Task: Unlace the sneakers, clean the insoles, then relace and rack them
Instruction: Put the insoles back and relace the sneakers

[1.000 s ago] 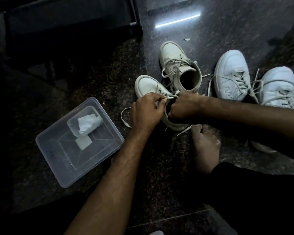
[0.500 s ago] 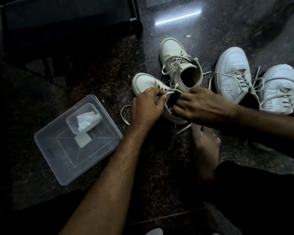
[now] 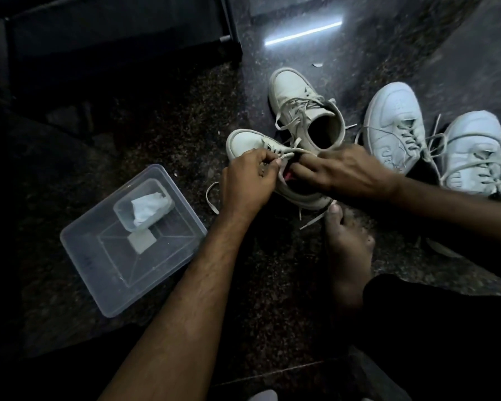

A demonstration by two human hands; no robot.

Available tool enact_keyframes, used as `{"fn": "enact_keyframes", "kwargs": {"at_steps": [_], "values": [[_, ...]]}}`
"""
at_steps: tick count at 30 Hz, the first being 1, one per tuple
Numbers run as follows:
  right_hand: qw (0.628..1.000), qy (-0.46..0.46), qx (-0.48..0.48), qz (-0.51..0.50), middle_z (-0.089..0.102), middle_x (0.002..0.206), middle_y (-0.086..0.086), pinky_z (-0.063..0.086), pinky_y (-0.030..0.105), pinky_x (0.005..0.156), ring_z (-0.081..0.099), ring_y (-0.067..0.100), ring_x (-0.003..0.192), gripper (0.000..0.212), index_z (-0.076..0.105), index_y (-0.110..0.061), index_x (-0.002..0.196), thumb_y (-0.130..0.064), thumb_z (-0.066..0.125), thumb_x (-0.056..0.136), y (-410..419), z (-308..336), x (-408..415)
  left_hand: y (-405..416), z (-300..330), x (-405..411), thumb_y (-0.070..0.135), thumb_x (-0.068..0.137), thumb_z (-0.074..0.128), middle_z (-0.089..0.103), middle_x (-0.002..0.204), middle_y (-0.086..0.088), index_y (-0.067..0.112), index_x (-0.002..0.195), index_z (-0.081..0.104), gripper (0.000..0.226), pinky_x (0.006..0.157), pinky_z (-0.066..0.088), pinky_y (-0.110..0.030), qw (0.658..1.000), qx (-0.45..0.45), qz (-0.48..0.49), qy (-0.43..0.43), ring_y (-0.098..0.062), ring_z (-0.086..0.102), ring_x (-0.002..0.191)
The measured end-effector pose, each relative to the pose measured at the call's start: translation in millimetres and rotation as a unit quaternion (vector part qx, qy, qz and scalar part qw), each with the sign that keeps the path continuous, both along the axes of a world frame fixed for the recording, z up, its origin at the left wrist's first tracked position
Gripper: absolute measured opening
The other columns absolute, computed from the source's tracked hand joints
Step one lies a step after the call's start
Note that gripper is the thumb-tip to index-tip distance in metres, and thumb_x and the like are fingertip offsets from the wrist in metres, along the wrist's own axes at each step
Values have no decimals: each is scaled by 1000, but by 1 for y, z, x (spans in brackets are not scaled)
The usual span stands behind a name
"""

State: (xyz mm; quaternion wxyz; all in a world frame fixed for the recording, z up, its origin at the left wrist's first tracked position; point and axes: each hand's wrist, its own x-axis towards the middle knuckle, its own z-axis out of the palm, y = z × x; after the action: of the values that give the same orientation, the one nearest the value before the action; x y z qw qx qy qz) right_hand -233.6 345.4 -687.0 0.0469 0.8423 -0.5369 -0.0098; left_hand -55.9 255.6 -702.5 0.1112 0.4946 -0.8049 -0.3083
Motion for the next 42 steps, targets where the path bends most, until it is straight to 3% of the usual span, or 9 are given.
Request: {"fn": "enact_keyframes", "kwargs": {"at_steps": [11,17,22,27,31,36,37,40,42], "values": [[972,32,230,31,54,122,11,56,44,73,58,31,108,39,62,-4,107,-18,29,90,-10,12,14,9,-1,-3,42,90,64,74,93,7,29,97,73,17,73,53,-39,1000,9,-16,-6,-25,68,85],[981,28,157,107,57,72,10,50,36,45,61,30,57,9,56,-6,71,-9,60,79,-9,-5,-2,10,-5,-7,42,90,64,74,89,4,28,96,73,18,71,52,-39,1000,7,-3,-4,-26,68,83],[981,13,109,158,62,79,18,54,49,68,63,37,75,29,58,1,66,-9,38,84,-31,-18,3,10,-4,-9,41,91,63,74,92,3,28,99,73,19,72,54,-41,1000,6,-4,-16,-27,68,85],[963,124,233,54,66,100,13,53,43,77,65,34,94,52,67,-1,96,-7,17,82,-21,-20,18,11,-4,-7,44,90,62,74,94,7,31,97,73,18,73,54,-40,1000,13,-6,-11,-23,69,85],[921,101,371,-57,65,111,8,54,38,88,65,29,105,29,63,-2,116,-12,40,100,-23,-42,20,13,-3,-9,42,92,62,74,95,7,30,99,73,18,74,53,-38,1000,5,-10,-20,-21,68,83],[819,-33,393,-416,57,101,10,50,41,57,62,34,77,35,46,-12,128,-16,53,94,91,-85,71,11,-4,-8,43,92,62,74,96,8,30,97,73,17,72,51,-35,1000,6,-8,-16,-21,68,85],[823,-10,389,-413,58,97,11,50,41,56,62,35,76,37,46,-12,129,-14,52,92,85,-71,68,11,-4,-8,43,92,62,74,96,8,30,97,73,17,71,50,-35,1000,6,-8,-14,-21,68,86],[961,79,202,-171,63,96,16,43,34,54,64,32,81,34,58,0,119,-6,37,93,18,-10,42,12,-4,-8,43,92,62,74,97,8,30,99,73,18,71,47,-34,1000,1,-9,-15,-21,68,87],[961,66,213,-165,60,108,16,37,34,60,65,32,94,32,54,3,120,-10,32,100,-4,17,46,12,-5,-7,43,92,62,74,96,8,30,99,73,18,71,49,-34,1000,1,-11,-17,-21,68,86]]}}
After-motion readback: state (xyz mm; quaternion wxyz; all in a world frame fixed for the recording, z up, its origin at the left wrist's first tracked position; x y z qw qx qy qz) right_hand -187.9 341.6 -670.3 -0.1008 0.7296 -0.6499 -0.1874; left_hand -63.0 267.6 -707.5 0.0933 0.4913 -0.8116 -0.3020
